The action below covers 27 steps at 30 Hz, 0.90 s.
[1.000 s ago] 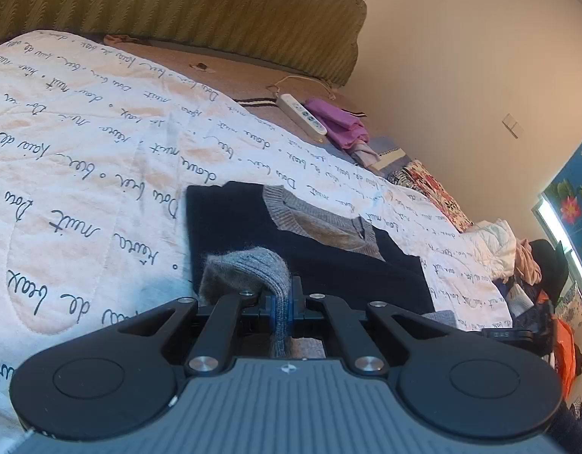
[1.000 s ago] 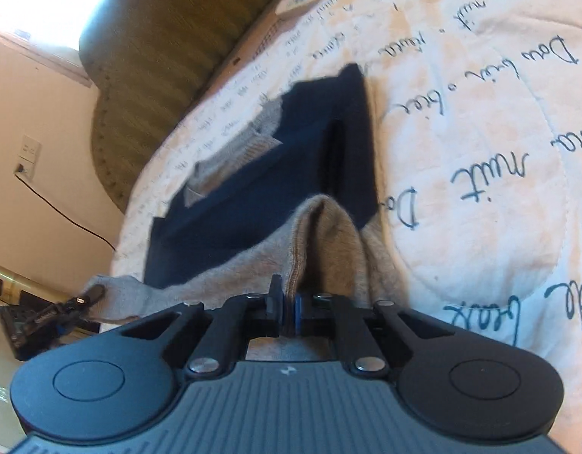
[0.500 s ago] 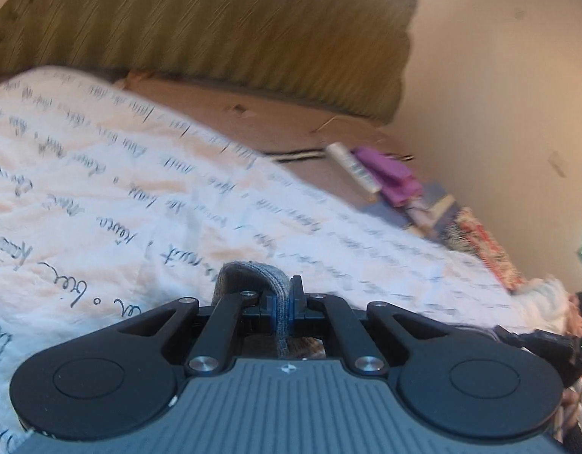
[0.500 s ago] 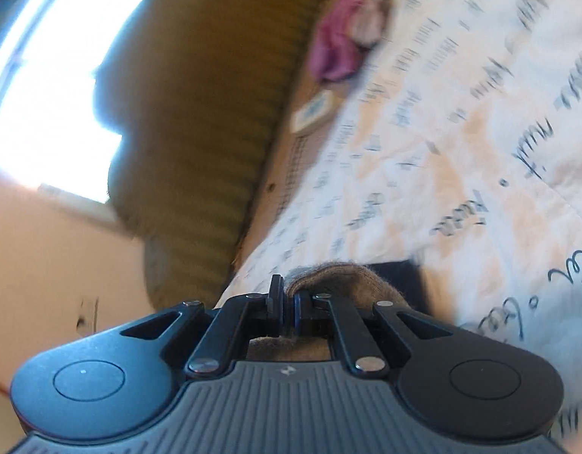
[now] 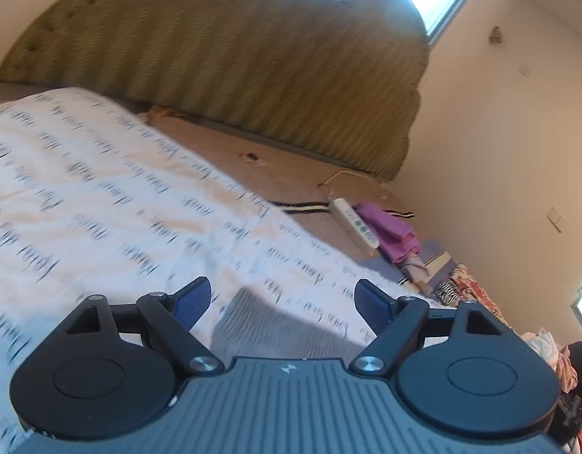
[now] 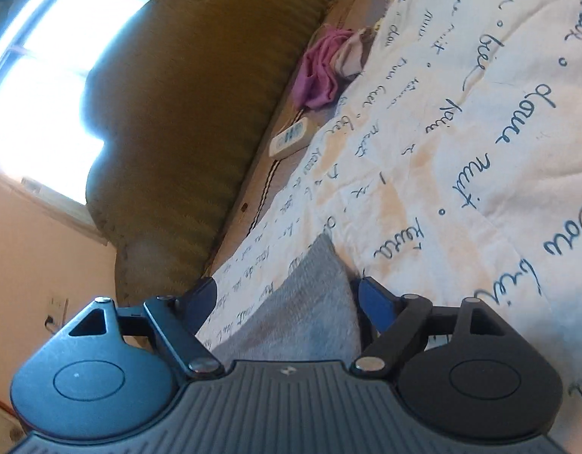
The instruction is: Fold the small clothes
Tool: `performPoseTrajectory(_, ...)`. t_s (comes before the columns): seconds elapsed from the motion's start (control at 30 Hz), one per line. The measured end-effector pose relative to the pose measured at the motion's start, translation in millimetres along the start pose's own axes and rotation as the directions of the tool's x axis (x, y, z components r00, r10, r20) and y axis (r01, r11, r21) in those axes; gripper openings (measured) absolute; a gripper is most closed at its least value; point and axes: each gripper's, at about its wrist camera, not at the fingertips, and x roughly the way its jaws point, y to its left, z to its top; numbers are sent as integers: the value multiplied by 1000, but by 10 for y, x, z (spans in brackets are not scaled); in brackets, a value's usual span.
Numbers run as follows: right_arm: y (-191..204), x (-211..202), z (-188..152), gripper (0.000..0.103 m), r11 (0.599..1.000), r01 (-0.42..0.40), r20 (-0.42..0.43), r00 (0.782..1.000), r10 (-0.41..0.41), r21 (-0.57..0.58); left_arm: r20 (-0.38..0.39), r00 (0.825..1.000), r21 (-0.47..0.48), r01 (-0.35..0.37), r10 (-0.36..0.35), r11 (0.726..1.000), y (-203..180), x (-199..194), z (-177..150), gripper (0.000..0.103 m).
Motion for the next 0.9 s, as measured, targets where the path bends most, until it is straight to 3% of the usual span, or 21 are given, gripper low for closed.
performPoseTrajectory(0.1, 139, -474, -331, 83, 994, 3, -1, 1000, -3, -109, -19, 999, -17, -51, 51, 999, 148, -391, -397, 83)
performPoseTrajectory(0.17, 122, -789, -620, 83, 987, 63, -9, 998, -65, -150, -43, 997, -76, -70, 66, 995, 283, -663, -697, 83)
performPoseTrajectory(0.23, 12, -1037, -885, 83, 987, 102, -38, 993, -108, -127, -70, 996, -180, -61, 49, 982, 430, -915, -990, 83)
performPoseTrajectory(0.37, -236, -1312, -1324, 83, 996, 83, -80, 993, -82, 16, -114, 993, -333, -41, 3, 942, 542, -1135, -1423, 83)
performPoseTrajectory(0.5, -203, -1188, -1444, 83, 997, 80, -55, 995, -80, -1, -84, 996, -312, -5, -23, 950, 364, -1052, -1557, 87)
performPoseTrajectory(0.67, -69, -732, -1396, 83, 998, 69, -14, 998, -69, 8, -60, 998, -386, 12, -38, 923, 267, -802, -1555, 88)
performPoseTrajectory(0.73, -14, -590, -1393, 83, 997, 77, 7, 997, -77, 4, -53, 997, -407, 25, -50, 913, 234, -737, -1549, 82)
performPoseTrajectory(0.77, 8, -534, -1386, 82, 997, 82, 17, 997, -82, 2, -67, 997, -420, 10, -42, 908, 238, -690, -1545, 68)
performPoseTrajectory(0.8, 23, -478, -1376, 76, 996, 88, 23, 996, -89, 8, -86, 996, -435, -17, -23, 900, 256, -644, -1545, 51)
performPoseTrajectory(0.83, 25, -426, -1363, 53, 995, 97, 21, 995, -97, 19, -98, 995, -448, -34, -11, 893, 284, -606, -1551, 42)
performPoseTrajectory(0.87, 8, -370, -1357, 37, 994, 107, 6, 994, -107, 36, -113, 994, -459, -50, -2, 887, 314, -572, -1553, 28)
performPoseTrajectory(0.9, -29, -311, -1349, 17, 991, 121, -12, 993, -121, 63, -125, 992, -466, -60, 1, 883, 352, -559, -1556, 22)
